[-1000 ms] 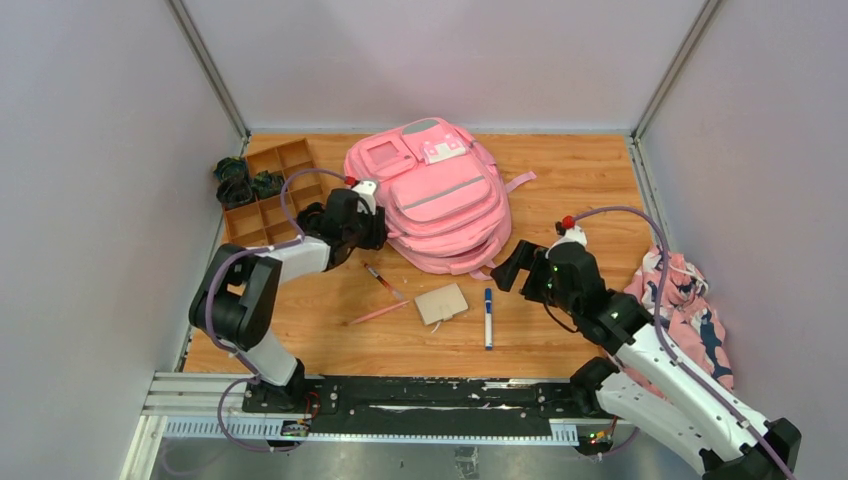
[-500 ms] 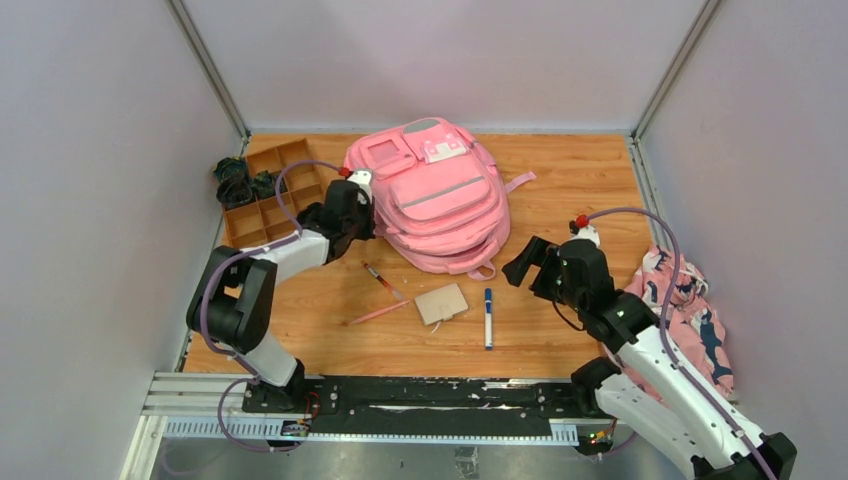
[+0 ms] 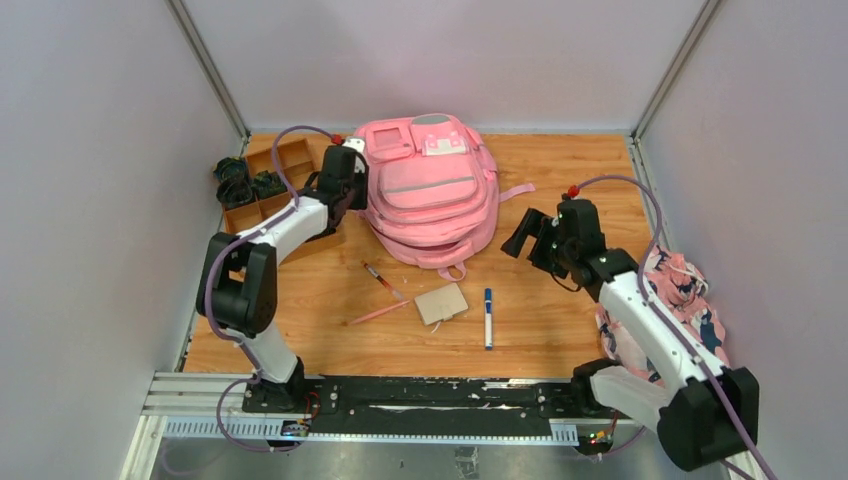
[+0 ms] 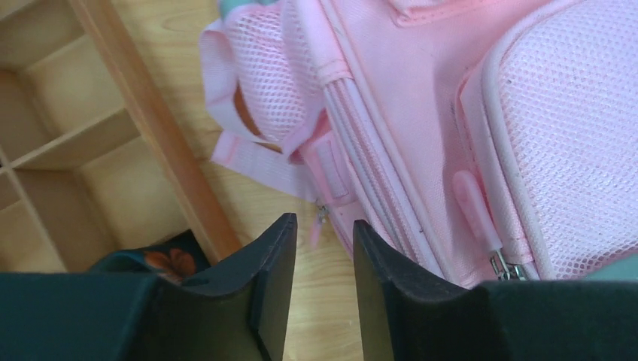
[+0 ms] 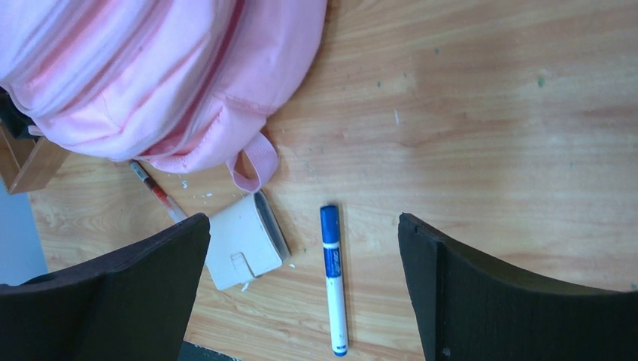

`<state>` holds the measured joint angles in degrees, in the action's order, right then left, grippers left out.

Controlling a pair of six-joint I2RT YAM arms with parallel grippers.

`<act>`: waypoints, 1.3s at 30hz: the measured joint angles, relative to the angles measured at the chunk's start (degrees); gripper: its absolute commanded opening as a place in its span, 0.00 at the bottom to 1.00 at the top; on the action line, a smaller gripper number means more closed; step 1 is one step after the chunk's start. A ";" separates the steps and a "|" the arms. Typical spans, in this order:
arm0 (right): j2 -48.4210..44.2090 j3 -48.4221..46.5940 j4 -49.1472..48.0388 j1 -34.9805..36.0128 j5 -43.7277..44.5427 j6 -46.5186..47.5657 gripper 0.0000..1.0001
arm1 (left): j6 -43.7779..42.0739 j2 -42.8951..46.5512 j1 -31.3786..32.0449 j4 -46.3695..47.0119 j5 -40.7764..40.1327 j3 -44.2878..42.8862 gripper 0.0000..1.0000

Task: Pack the student bag
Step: Adjust the student bag at the center of the board.

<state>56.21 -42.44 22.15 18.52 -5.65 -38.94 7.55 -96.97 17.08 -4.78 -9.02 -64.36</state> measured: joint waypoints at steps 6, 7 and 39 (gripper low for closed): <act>12.46 -6.88 -3.91 -5.88 -7.23 1.75 0.91 | -0.57 3.50 -0.72 -8.31 1.84 -3.48 0.55; 14.45 -7.74 -4.70 -7.04 -8.46 1.77 0.88 | -0.50 4.98 -0.72 -9.64 2.40 -3.45 0.57; 61.44 -32.85 -18.84 -11.58 -23.06 -6.36 0.00 | 12.52 14.29 9.44 -15.13 21.49 3.54 0.63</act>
<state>117.64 -75.29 3.31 6.94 -28.71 -45.30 20.08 -82.67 26.52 -19.90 12.47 -60.82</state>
